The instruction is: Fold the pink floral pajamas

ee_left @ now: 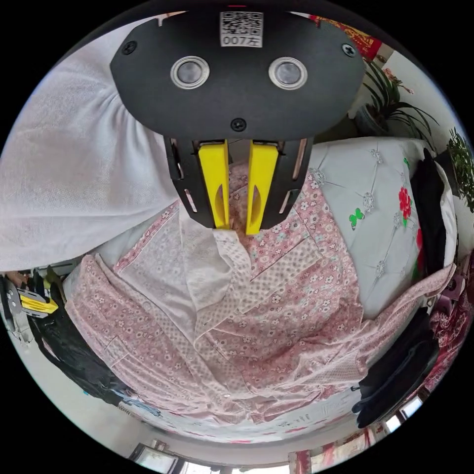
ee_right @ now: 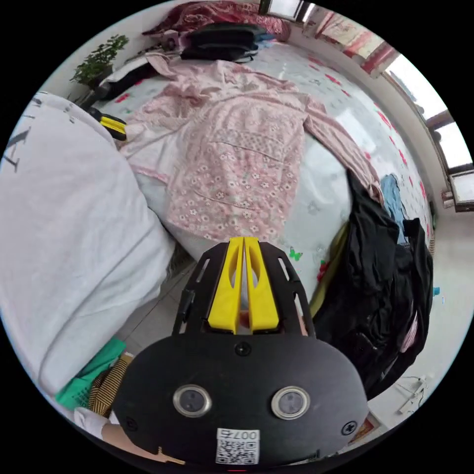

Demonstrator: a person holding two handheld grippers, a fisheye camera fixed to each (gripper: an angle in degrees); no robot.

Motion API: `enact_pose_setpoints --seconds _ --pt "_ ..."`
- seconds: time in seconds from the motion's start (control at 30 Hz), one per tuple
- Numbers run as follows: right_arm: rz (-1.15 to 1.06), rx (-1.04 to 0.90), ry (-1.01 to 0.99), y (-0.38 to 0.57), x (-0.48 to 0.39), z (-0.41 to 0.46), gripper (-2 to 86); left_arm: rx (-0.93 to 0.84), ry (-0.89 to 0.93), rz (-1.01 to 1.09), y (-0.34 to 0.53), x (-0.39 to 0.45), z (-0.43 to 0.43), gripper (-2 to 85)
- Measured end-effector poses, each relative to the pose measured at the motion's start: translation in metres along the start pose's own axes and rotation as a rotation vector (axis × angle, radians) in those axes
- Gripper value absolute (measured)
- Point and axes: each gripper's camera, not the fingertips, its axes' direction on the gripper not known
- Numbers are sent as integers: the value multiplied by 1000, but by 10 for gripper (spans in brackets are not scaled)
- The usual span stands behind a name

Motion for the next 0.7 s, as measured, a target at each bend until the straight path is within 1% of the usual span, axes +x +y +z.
enact_pose_setpoints --seconds 0.07,0.13,0.17,0.2,0.33,0.47,0.5,0.57,0.6,0.7 --pt "25 -33 22 -3 -3 20 0 -24 -14 0 4 -1 -6 7" --pt "64 58 18 -10 -4 14 1 -16 27 -9 10 -8 -14 -3" --pt "87 142 -4 -16 -3 6 3 11 72 -35 16 -15 -21 -6" --pt "99 211 -47 -24 -2 1 5 25 98 -54 20 -19 -25 -7" --pt "56 310 -182 -61 0 -3 14 167 237 -218 51 -46 -57 -9" --pt "21 424 -376 -108 12 -9 31 321 351 -344 86 -71 -91 -9" --pt "26 453 -441 -124 20 -10 37 340 358 -355 91 -74 -96 -10" --pt "35 487 -515 -151 32 -10 44 413 402 -347 110 -86 -116 -10" --pt "34 500 -539 -171 37 -10 49 421 414 -340 114 -89 -120 -10" --pt "16 509 -540 -230 42 -7 61 402 436 -306 129 -101 -132 -10"
